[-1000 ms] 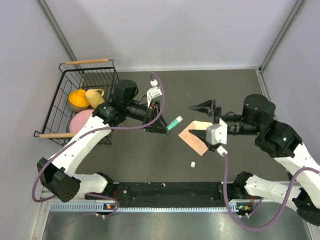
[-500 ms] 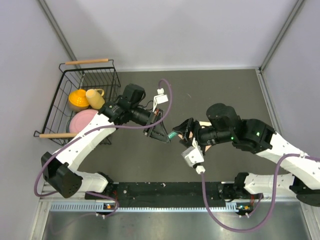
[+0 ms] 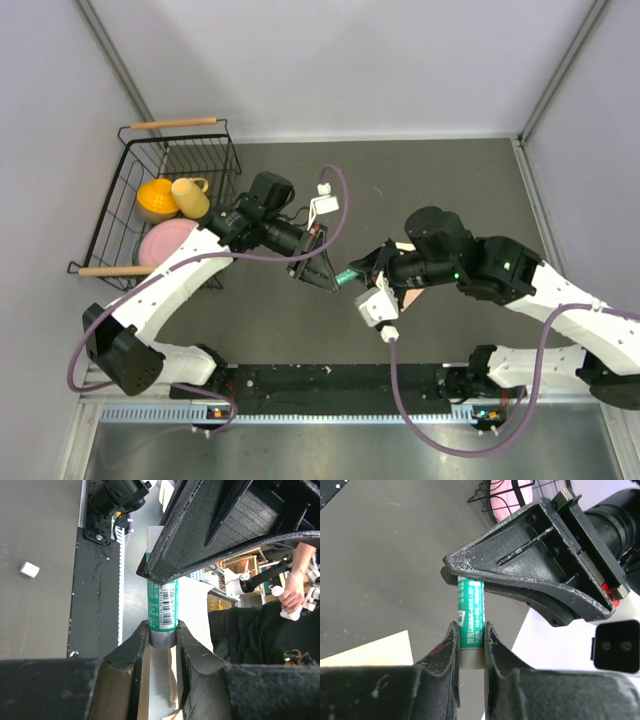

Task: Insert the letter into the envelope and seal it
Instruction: Unscrew the solid glue.

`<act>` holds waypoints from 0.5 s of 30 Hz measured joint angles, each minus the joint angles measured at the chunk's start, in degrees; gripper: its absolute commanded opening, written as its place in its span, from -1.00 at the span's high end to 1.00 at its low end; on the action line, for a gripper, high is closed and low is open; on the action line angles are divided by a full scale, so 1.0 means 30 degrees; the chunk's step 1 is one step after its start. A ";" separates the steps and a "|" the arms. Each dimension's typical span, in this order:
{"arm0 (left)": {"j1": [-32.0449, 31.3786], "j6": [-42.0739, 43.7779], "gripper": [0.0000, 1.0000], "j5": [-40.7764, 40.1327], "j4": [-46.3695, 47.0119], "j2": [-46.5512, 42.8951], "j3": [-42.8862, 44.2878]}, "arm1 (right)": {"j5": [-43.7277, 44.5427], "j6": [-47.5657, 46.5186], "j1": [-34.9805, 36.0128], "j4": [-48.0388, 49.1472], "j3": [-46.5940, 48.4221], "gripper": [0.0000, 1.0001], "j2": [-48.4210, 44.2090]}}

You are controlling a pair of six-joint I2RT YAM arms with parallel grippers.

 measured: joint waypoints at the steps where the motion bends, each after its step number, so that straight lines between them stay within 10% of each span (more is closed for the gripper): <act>1: -0.0007 0.0153 1.00 -0.0087 -0.0102 0.0000 0.0036 | 0.0007 0.0175 0.0007 0.0007 0.0000 1.00 0.0022; 15: -0.0204 0.4889 1.00 -0.6834 0.0670 -0.4248 0.0124 | 0.0561 0.8437 -0.0197 0.0240 0.2594 1.00 0.2135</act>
